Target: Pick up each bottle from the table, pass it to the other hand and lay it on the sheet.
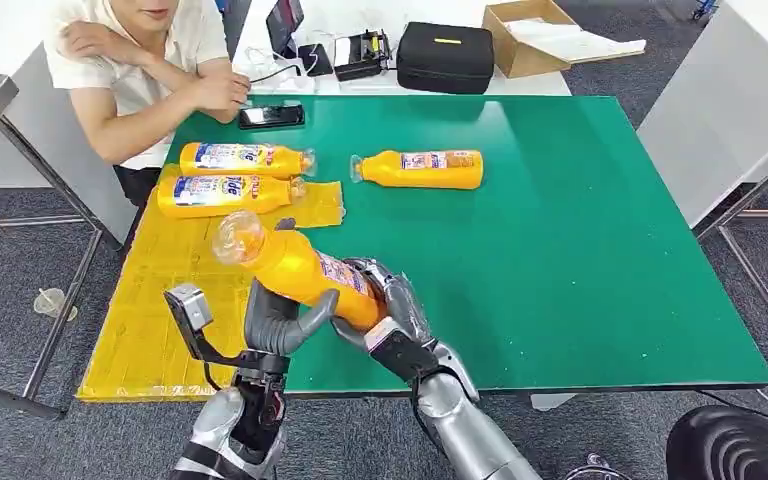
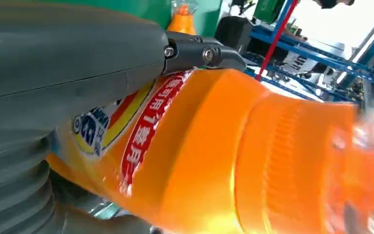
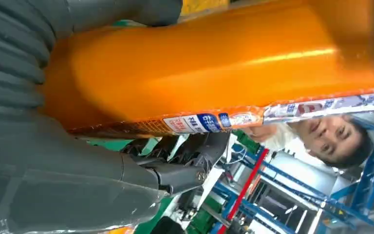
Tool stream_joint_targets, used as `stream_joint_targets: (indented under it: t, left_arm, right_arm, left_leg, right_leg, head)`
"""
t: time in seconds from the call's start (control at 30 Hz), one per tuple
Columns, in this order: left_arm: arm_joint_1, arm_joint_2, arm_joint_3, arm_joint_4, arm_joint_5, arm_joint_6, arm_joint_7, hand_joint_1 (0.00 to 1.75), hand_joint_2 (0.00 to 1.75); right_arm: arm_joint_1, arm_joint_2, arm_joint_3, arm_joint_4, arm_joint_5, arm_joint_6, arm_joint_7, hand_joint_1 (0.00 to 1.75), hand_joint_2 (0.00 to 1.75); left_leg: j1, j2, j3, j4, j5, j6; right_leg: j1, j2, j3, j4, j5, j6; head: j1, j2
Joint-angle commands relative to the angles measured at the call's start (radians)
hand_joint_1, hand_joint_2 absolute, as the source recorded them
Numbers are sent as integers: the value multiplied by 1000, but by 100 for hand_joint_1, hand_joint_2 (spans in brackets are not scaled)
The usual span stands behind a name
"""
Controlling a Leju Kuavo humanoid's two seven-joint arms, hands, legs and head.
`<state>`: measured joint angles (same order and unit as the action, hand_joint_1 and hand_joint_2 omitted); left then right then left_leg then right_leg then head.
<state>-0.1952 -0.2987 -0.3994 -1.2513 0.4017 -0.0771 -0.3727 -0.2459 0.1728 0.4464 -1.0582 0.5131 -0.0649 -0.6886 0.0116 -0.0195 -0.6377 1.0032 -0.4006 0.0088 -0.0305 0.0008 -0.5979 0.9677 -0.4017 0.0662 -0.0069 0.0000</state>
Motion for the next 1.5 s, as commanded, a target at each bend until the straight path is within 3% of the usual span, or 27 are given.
stream_joint_targets:
  t: [0.03,0.07,0.1,0.4,0.43,0.63,0.87,1.03,1.2,1.3,1.33,1.43,1.5]
  left_arm:
    - [-101,-6,9,136,19,5,-6,175,175]
    - [-94,-3,9,121,18,6,-7,175,175]
    - [-88,0,8,107,19,0,-13,175,175]
    - [-48,7,9,37,32,2,-11,175,175]
    - [-38,9,18,15,29,15,-18,175,175]
    - [26,68,29,-113,-163,136,-57,175,175]
    - [27,67,31,-115,-183,131,-56,175,175]
    - [43,194,15,-215,-729,317,-36,175,175]
    - [31,281,57,-245,-1181,283,79,175,175]
    - [-35,327,46,-141,-1381,254,140,175,175]
    - [-76,341,28,-66,-1439,236,154,175,175]
    - [-178,329,8,139,-1459,197,155,175,175]
    - [-189,322,6,163,-1457,201,148,175,175]
  right_arm:
    - [-60,-9,63,75,-20,-13,10,115,175]
    - [-59,-9,56,83,-31,-17,6,12,175]
    - [-58,-9,50,88,-38,-18,6,0,175]
    - [-34,2,23,95,-81,-10,9,0,175]
    - [-24,3,15,100,-87,-17,14,0,0]
    - [49,-5,-121,103,-120,-160,9,0,0]
    - [53,0,-135,93,-116,-165,9,0,0]
    - [126,-70,-295,-14,-20,-486,-10,0,0]
    - [193,-96,-450,-221,48,-548,-10,0,0]
    - [184,-79,-494,-239,31,-491,-10,0,0]
    - [171,-78,-484,-215,34,-473,-10,0,175]
    - [134,-93,-401,-139,-4,-457,-10,0,175]
    - [127,-87,-391,-126,-3,-468,-10,0,175]
  left_leg:
    - [1,2,7,2,-3,0]
    - [1,1,3,0,-1,0]
    - [1,2,5,1,-2,0]
    - [0,2,3,0,-1,0]
    - [1,3,6,0,-3,0]
    - [1,2,7,-1,-3,0]
    - [1,3,5,0,-3,0]
    - [0,-1,3,-2,-1,0]
    - [0,-1,4,0,-2,0]
    - [-1,0,3,0,-2,0]
    - [-1,-1,1,-1,0,0]
    - [0,-1,1,-1,0,0]
    - [0,-1,3,-1,0,0]
  right_leg:
    - [2,0,7,1,-3,-5]
    - [1,0,4,0,-1,-3]
    - [2,0,6,-1,-2,-4]
    - [0,1,3,-1,-1,-2]
    - [1,1,6,-1,-2,-4]
    - [2,1,7,-2,-2,-4]
    - [1,2,5,-1,-2,-4]
    - [1,-1,3,-2,-1,-2]
    - [0,-2,4,0,-3,-3]
    - [0,-1,3,1,-2,-4]
    - [0,-1,1,0,-1,-3]
    - [1,-2,1,-1,0,-3]
    - [1,-2,3,-1,0,-3]
  head:
    - [0,0]
    - [0,0]
    - [0,0]
    - [0,0]
    - [0,0]
    - [0,0]
    - [0,0]
    - [0,0]
    - [0,0]
    - [0,0]
    - [0,0]
    - [0,0]
    - [0,0]
